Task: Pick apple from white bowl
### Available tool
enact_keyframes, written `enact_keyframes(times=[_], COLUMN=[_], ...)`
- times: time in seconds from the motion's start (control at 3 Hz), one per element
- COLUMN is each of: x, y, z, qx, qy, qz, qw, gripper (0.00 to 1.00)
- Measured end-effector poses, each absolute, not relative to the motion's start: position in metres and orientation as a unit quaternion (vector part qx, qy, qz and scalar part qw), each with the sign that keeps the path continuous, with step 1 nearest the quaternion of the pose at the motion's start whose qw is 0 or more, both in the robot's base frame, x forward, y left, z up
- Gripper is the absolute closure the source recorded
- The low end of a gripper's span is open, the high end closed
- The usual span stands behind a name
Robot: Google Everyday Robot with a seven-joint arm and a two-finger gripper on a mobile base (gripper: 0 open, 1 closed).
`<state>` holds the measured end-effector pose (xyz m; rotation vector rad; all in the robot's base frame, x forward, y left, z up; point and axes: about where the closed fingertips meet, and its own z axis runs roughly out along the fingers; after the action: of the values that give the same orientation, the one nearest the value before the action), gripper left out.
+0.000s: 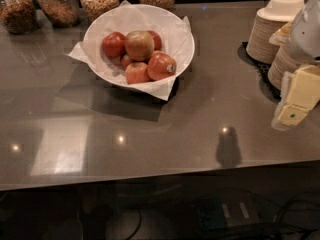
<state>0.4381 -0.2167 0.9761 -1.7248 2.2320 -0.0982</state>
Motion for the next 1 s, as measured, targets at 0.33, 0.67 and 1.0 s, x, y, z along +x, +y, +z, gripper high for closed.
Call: enact_keyframes(times=[0.33, 0.67, 1.0], x=[0.438, 0.443, 0.449], y=[-0.217, -0.21, -0.201], z=[0.976, 0.978, 0.977], qx=[-0.603, -0.601, -0.596], qy=[0.781, 0.779, 0.778], qz=[-0.034, -0.033, -0.024], qw=[0.159, 0.177, 0.197], gripper=[0.0, 0.0, 0.0])
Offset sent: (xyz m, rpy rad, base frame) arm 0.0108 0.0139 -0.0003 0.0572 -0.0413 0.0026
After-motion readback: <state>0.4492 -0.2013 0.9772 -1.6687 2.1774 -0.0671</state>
